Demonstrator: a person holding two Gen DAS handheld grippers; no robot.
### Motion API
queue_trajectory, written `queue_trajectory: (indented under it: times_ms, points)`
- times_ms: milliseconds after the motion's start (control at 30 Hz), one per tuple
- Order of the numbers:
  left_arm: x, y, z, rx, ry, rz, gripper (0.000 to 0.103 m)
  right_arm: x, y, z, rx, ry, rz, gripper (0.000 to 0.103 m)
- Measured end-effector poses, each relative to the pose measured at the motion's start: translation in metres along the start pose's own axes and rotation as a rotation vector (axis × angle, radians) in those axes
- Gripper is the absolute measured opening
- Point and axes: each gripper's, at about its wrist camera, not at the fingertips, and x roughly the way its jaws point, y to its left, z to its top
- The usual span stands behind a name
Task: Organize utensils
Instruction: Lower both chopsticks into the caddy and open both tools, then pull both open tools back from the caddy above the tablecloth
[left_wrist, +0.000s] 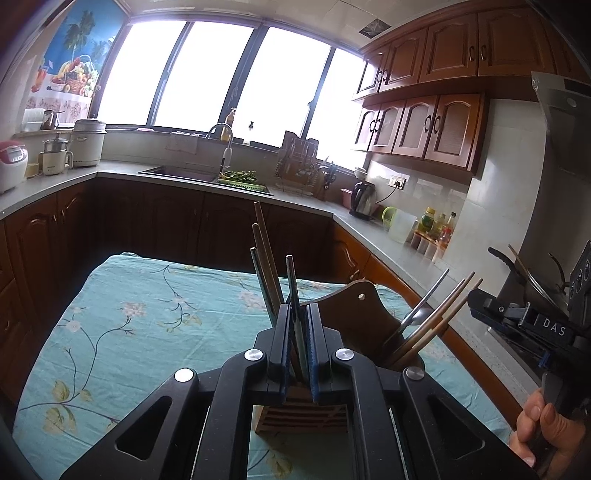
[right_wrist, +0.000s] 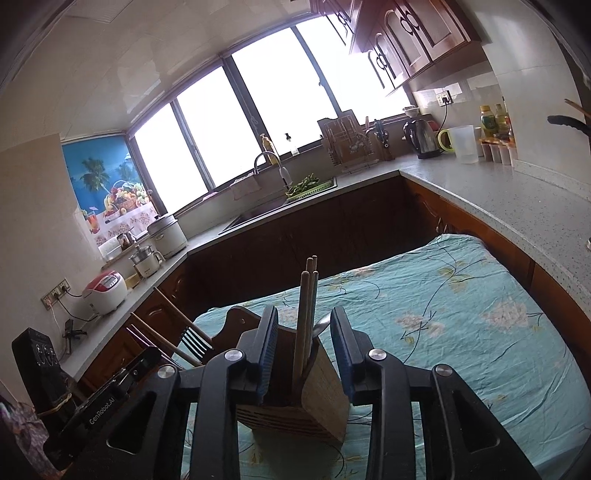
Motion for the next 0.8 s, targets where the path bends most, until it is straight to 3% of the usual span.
queue_trajectory:
  times_ms: [67, 100, 200, 267, 333, 800]
  points:
    - [-0.006, 0.0, -0.002, -0.007, -0.007, 0.004, 0.019, -0.007, -0.002, 0.001, 0.016, -0.013, 0.008, 0.035]
    - [-0.011, 0.0, -0.002, -0.012, -0.014, 0.005, 0.019, -0.01, -0.002, 0.002, 0.021, -0.02, 0.009, 0.037]
    - [-0.027, 0.001, -0.006, -0.018, -0.033, 0.005, 0.025, -0.024, -0.003, 0.001, 0.025, -0.046, 0.015, 0.052]
    - [-0.038, 0.002, -0.01, -0.025, -0.04, 0.02, 0.043, -0.033, -0.003, -0.003, 0.023, -0.059, 0.02, 0.068]
    - [-0.049, 0.005, -0.018, -0.039, -0.045, 0.031, 0.058, -0.042, -0.002, -0.009, 0.017, -0.072, 0.029, 0.075]
    - [-0.133, 0.003, -0.066, -0.064, -0.02, 0.103, 0.091, -0.086, -0.001, -0.075, 0.007, -0.025, 0.047, 0.092]
